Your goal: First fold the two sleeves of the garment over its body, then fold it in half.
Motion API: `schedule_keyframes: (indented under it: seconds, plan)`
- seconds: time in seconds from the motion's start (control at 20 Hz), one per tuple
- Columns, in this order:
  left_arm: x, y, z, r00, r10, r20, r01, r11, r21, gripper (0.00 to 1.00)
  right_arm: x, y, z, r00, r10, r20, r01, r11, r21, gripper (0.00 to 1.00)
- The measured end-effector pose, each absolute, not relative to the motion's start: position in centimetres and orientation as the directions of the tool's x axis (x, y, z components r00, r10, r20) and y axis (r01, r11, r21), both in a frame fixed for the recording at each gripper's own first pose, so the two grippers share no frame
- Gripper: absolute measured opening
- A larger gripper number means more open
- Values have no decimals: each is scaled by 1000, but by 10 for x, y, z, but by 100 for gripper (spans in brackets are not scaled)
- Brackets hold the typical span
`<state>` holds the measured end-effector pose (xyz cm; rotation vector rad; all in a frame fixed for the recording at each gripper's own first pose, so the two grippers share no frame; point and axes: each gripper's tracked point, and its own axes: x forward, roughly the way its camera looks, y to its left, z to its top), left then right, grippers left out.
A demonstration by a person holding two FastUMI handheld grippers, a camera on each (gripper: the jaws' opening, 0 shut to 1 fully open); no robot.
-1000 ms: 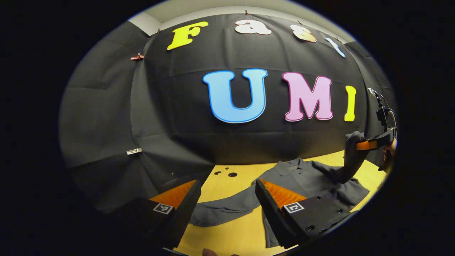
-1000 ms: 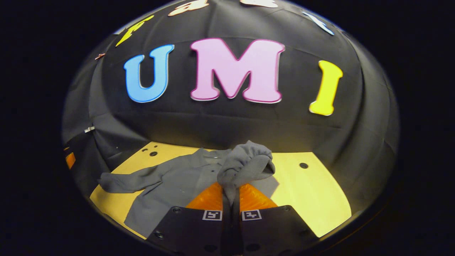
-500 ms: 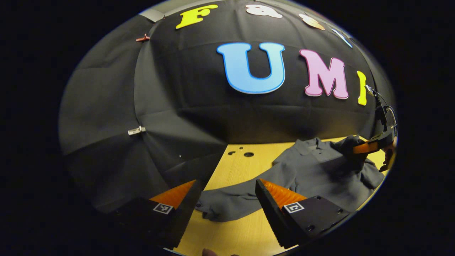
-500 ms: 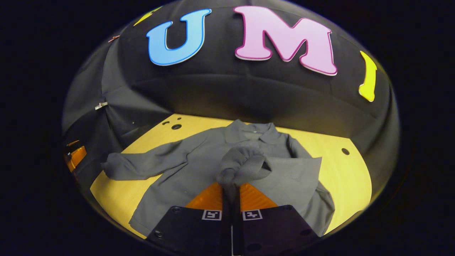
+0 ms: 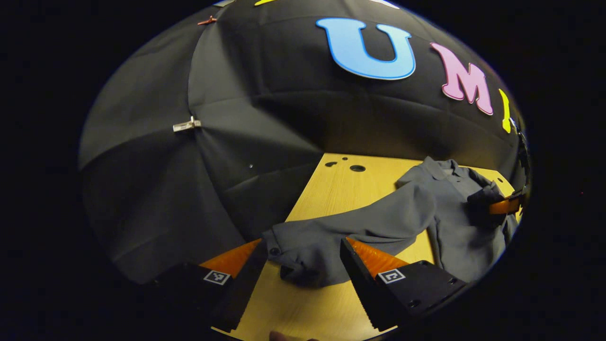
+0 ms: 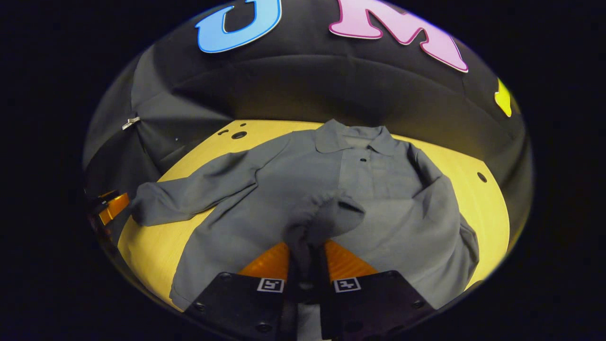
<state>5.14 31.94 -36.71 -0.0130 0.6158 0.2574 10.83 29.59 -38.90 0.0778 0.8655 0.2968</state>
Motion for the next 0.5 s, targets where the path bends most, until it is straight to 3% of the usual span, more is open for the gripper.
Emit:
schedule_keyframes:
  seconds: [0.05, 0.2, 0.25, 0.3, 0.5]
  plan:
    - [52, 322, -374, 770, 239, -591, -254, 965, 60, 97, 107, 300, -388, 605, 301, -737, -220, 953, 209, 16]
    - [50, 328, -394, 731, 257, -632, -297, 954, 45, 98, 97, 316, -374, 591, 375, -714, -234, 927, 292, 60]
    - [49, 331, -399, 716, 264, -646, -309, 950, 46, 98, 95, 318, -361, 598, 398, -696, -247, 917, 313, 40]
    - [48, 334, -407, 702, 272, -658, -321, 946, 49, 98, 94, 316, -351, 617, 399, -678, -251, 917, 312, 66]
    - [44, 335, -427, 659, 264, -704, -343, 939, 31, 97, 76, 297, -315, 660, 396, -638, -238, 916, 322, 71]
